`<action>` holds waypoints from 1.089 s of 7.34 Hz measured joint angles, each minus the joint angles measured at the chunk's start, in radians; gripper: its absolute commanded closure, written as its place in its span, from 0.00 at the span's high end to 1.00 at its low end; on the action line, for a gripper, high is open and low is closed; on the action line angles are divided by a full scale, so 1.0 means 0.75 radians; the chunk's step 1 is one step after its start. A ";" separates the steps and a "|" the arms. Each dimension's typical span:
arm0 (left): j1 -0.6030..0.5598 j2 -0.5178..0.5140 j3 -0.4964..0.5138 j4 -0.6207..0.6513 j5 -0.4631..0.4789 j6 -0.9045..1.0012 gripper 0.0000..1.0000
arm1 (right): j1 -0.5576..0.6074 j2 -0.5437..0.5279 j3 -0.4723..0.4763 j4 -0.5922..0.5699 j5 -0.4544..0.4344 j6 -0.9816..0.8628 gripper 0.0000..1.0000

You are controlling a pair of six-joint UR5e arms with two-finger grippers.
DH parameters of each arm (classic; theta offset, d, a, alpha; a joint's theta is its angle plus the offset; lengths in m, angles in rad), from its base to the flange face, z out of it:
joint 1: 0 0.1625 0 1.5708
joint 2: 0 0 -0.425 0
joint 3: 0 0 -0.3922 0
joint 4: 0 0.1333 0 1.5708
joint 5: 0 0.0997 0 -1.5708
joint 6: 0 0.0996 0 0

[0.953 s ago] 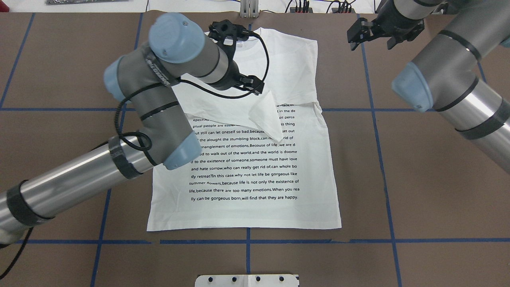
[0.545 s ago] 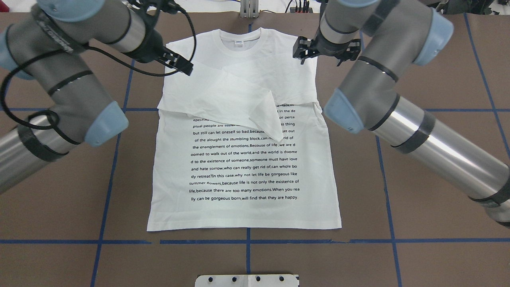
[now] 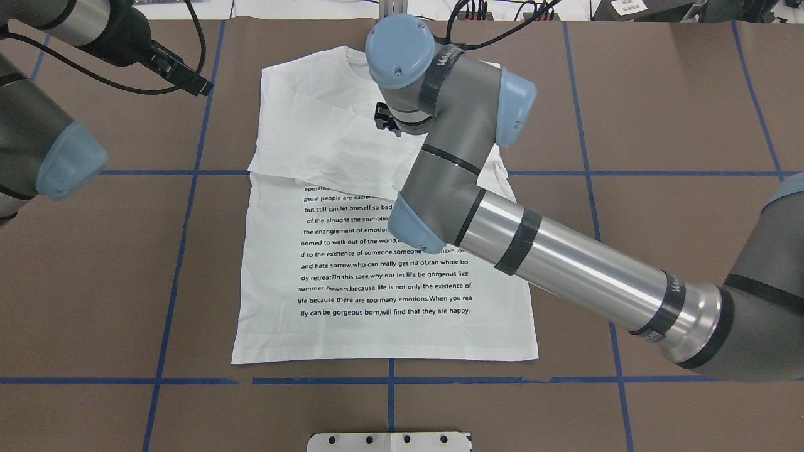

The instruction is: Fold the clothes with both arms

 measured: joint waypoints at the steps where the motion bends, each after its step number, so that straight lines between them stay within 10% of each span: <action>1: -0.002 0.006 -0.009 0.000 -0.001 -0.001 1.00 | -0.033 0.036 -0.073 -0.001 -0.037 0.036 1.00; 8: 0.004 0.009 -0.016 -0.001 -0.004 -0.038 1.00 | -0.098 0.053 -0.238 -0.119 -0.203 -0.175 1.00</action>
